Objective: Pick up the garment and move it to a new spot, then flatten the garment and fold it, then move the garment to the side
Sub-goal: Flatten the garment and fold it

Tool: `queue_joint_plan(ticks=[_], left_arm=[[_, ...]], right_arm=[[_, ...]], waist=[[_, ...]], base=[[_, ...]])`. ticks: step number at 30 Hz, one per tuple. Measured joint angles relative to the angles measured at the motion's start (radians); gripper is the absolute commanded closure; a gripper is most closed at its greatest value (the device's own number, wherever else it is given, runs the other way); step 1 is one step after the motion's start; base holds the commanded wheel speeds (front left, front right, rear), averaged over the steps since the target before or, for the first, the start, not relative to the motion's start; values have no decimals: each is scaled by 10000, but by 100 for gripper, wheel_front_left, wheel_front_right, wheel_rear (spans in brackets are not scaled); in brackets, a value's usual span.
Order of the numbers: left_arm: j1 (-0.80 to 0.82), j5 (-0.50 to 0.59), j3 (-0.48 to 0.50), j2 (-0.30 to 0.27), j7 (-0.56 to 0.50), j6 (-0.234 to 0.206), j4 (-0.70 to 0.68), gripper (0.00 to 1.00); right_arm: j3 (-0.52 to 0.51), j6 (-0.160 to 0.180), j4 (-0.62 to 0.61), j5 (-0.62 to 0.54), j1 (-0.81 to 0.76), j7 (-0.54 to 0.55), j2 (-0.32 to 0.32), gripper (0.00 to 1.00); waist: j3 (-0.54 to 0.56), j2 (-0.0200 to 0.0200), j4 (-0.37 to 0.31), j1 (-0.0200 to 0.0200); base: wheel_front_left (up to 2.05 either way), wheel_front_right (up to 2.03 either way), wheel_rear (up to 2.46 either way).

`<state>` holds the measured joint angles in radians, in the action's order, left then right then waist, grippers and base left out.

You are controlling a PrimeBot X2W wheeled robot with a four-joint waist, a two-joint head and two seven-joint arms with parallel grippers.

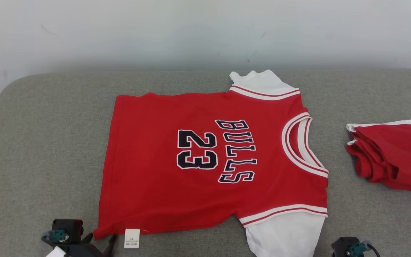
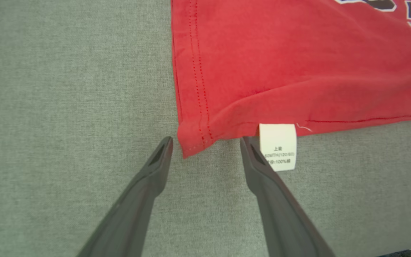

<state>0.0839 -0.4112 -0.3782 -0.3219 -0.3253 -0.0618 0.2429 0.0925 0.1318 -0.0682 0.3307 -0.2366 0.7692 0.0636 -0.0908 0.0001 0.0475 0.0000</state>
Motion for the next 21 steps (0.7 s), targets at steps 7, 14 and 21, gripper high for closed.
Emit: queue_joint_plan(ticks=[7,14,21], left_arm=[[0,4,-94,6,-100,-10,-79,0],[0,4,-136,38,-176,-17,-132,1],[-1,4,-136,46,-272,-86,-176,2]], right_arm=[[69,0,12,2,59,15,-13,2],[107,0,-40,4,252,-105,-23,20],[173,0,-23,-104,251,-123,-44,24]], waist=[[-30,0,49,0],[-50,0,110,0],[-49,0,131,0]], base=[[0,0,0],[0,0,0],[0,0,0]])
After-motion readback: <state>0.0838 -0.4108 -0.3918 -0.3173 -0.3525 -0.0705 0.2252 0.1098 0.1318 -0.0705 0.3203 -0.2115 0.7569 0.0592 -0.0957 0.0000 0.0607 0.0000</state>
